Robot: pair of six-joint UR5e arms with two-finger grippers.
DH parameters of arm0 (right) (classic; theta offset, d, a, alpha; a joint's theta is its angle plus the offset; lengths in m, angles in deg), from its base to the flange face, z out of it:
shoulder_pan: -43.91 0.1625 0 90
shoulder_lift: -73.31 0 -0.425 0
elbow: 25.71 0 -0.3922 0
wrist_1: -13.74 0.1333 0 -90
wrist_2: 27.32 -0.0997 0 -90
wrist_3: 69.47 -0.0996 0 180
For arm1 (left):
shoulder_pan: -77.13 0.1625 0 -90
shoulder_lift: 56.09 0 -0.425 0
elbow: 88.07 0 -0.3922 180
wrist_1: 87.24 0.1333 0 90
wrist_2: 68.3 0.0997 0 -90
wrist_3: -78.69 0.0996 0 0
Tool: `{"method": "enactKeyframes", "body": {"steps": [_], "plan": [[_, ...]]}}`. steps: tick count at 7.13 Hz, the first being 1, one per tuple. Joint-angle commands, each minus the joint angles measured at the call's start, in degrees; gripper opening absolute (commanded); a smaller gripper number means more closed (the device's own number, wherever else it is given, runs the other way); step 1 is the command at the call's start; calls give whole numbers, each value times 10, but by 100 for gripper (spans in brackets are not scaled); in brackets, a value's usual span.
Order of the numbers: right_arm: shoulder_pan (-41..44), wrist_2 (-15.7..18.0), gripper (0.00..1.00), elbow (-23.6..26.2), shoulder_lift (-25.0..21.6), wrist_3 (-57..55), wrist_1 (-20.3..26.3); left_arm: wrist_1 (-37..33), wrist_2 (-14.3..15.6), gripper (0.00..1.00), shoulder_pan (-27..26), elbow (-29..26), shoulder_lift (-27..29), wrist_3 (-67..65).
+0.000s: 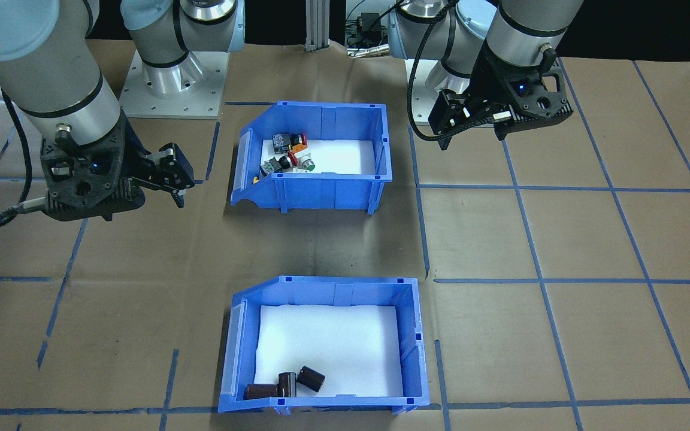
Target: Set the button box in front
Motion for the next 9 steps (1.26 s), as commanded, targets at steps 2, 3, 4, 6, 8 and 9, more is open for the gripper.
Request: {"method": "enactKeyframes", "body": {"steps": [2,3,4,6,8,9], "plan": [[82,8,100,-23,60,151,-5,1,-3,99,-17,91,-72,-305],[109,9,100,-37,77,213,-6,2,-3,99,-41,124,-96,-406],[131,9,100,-56,95,294,-7,2,-3,99,-85,138,-102,-504],[176,9,100,-86,137,413,-39,37,-9,99,-181,188,-103,-686],[207,11,100,-129,185,495,-52,136,-21,99,-249,282,-117,-805],[212,11,100,-145,200,526,-53,143,-22,99,-265,304,-126,-834]]}}
